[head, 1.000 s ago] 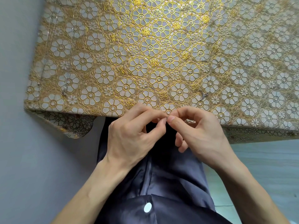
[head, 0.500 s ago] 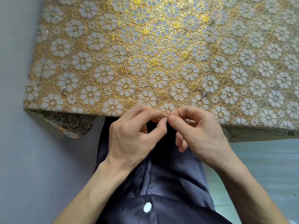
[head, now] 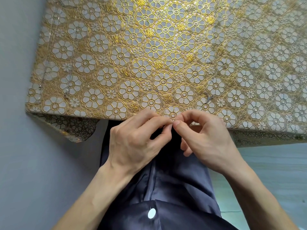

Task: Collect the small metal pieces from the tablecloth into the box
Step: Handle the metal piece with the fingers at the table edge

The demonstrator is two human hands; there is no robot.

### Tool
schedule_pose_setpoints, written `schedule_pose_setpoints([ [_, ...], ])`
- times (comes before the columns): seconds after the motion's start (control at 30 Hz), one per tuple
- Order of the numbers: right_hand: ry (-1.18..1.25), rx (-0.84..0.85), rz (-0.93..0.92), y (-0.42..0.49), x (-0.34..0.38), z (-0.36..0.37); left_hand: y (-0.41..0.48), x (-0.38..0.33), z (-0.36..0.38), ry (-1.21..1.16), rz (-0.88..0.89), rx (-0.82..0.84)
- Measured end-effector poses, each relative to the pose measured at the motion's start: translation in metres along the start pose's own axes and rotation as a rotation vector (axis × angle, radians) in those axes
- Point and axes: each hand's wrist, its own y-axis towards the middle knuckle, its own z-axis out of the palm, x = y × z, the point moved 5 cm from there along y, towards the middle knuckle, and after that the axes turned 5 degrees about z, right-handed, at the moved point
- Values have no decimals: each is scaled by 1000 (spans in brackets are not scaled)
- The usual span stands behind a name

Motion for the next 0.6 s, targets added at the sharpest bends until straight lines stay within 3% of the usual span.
schedule_pose_setpoints([
  [0.23, 77, 81, 58, 2, -7, 3, 0, 2, 1, -68, -21, -9],
  [0.6, 74, 69, 47, 1, -5, 0, 1, 3, 1, -59, -39, -6],
])
